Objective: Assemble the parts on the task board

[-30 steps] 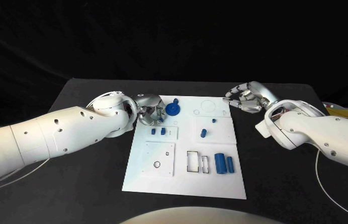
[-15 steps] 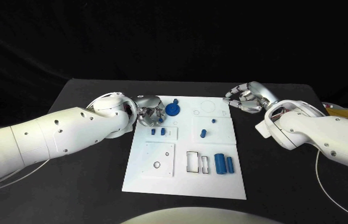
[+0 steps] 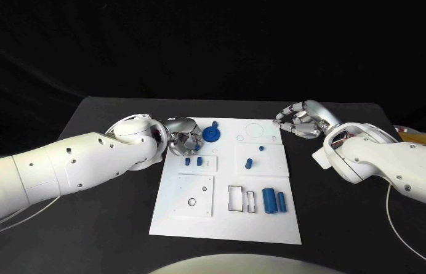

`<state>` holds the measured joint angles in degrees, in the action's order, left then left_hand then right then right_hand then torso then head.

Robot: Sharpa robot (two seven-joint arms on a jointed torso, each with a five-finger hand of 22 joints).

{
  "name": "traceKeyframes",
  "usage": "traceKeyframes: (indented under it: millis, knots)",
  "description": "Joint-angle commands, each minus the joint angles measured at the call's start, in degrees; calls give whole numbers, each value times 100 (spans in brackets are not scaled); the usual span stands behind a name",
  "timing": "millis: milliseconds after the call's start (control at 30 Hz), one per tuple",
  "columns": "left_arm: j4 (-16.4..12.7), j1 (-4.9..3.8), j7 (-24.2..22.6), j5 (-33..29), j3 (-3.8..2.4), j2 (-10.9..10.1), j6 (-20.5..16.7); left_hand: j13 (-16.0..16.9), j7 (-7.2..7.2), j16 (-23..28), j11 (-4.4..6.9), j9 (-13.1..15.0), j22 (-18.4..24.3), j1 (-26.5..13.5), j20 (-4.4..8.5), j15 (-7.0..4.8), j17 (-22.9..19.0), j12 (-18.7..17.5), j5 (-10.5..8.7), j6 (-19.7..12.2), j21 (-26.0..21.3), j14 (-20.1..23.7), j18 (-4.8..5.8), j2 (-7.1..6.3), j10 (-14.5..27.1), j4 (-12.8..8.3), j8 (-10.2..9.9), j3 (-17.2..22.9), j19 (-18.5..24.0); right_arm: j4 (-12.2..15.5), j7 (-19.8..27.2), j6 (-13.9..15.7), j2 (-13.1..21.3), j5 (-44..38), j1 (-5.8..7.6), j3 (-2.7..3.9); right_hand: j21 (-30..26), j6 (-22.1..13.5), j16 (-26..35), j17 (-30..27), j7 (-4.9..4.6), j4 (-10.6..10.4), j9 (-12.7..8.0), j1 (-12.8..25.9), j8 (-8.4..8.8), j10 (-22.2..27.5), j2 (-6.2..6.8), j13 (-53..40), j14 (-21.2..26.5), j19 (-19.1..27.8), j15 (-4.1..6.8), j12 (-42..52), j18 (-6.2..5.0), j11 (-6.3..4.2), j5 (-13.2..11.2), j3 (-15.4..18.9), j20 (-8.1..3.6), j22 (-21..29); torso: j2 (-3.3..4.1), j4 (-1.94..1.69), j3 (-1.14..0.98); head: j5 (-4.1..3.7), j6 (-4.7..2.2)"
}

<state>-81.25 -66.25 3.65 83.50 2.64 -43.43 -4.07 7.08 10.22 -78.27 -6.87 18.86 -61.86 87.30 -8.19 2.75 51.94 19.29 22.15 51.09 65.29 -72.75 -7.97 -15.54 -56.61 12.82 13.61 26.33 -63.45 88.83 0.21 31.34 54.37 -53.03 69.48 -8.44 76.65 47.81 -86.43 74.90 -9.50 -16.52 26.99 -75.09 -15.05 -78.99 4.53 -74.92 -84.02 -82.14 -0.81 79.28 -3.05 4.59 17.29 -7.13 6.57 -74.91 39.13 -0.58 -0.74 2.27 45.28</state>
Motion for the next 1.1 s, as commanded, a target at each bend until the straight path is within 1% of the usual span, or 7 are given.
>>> traceKeyframes:
  millis: [33,167,567,800,1100]
  knots:
    - [-8,0,35,-47,-2,1,14,-5,16,26,-18,-24,14,-37,-8,9,-38,-22,29,-56,-24,50,-2,-12,42,34,-47,11,26,0,43,-6,-1,-33,-4,0,-12,-46,19,438,12,-6,7,45,-20,46,-7,-221,-348,32,41,-37,-37,2,38,-38,-8,-665,2,0,-2,5,-3]
    - [-5,0,58,-48,-2,-8,25,-4,37,34,-38,-31,32,-34,-24,28,-79,-27,29,-12,-45,77,-6,-6,70,37,-37,12,43,-1,41,-7,1,-33,-4,0,-12,-46,19,438,12,-6,7,45,-20,46,-7,-221,-348,32,41,-37,-37,2,38,-38,-8,-665,4,1,-2,7,-1]
    - [-8,1,48,-66,-2,-22,1,13,-47,24,-26,1,63,-3,-38,26,-186,-18,25,322,-84,138,-19,36,213,16,140,-20,68,-5,37,-11,1,-32,-5,0,-12,-46,19,438,12,-6,7,45,-20,46,-7,-221,-348,32,41,-37,-37,2,38,-38,-8,-665,3,-1,-3,9,7]
    - [-11,1,23,-95,-2,-25,-53,13,-75,17,-29,3,63,3,-38,27,-193,-19,24,348,-85,140,-18,44,258,10,158,-26,68,-6,34,-13,1,-32,-6,0,-12,-46,19,438,12,-6,7,45,-20,46,-7,-221,-348,32,41,-37,-37,2,38,-38,-8,-665,2,2,-4,14,8]
    - [-5,2,37,-104,-2,-34,-54,13,-77,18,-29,2,67,5,-38,28,-208,-21,24,348,-89,146,-19,47,275,9,158,-27,72,-7,31,-14,4,-32,-7,0,-12,-46,19,438,12,-6,7,45,-20,46,-7,-221,-348,32,41,-37,-37,2,38,-38,-8,-665,3,1,-5,18,3]
